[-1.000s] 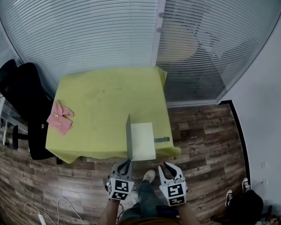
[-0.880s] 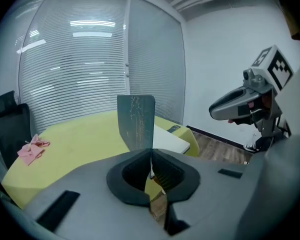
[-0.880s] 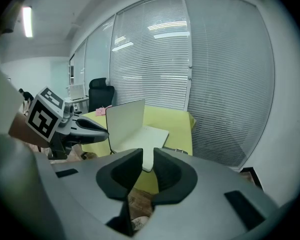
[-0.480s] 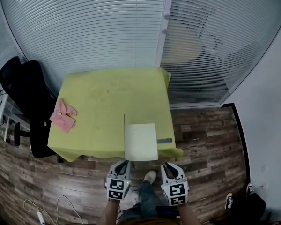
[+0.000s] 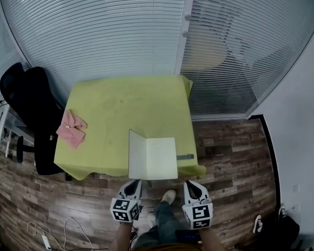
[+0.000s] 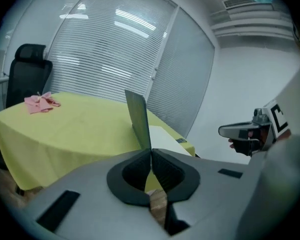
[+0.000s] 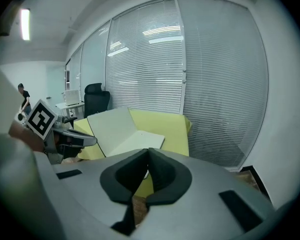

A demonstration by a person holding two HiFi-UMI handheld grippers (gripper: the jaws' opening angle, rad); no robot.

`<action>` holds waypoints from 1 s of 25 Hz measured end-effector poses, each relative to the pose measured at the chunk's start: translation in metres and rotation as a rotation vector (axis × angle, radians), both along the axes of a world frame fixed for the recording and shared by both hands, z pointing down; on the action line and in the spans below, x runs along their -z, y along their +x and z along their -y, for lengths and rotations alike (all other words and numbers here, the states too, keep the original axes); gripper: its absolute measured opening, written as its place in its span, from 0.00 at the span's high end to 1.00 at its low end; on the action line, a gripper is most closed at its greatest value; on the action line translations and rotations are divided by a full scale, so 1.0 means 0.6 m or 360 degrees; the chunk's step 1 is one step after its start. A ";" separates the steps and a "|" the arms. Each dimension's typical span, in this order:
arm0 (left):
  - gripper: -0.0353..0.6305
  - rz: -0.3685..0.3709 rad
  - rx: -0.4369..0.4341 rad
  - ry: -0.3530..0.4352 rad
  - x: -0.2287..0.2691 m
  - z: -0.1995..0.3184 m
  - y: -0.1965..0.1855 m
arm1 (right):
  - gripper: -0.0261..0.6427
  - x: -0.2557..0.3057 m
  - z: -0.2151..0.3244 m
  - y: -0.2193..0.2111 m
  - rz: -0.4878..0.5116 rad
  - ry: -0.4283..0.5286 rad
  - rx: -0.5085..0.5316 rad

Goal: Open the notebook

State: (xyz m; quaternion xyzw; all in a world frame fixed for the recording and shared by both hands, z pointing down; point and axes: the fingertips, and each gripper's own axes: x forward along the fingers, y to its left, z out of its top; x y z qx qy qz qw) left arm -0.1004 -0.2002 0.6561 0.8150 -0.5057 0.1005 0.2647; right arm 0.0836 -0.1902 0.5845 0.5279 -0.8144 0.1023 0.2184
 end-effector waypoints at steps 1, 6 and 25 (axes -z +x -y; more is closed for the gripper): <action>0.90 -0.0048 0.0037 -0.0021 -0.004 0.000 -0.008 | 0.94 0.002 0.001 -0.002 0.0010 0.0012 0.0003; 0.89 -0.0263 0.0198 -0.0134 -0.038 -0.002 -0.042 | 0.94 0.006 0.004 -0.011 0.0027 0.0044 0.0010; 0.86 -0.0738 0.0459 -0.0373 -0.103 -0.006 -0.061 | 0.94 0.026 0.012 -0.001 0.0021 0.0096 -0.0096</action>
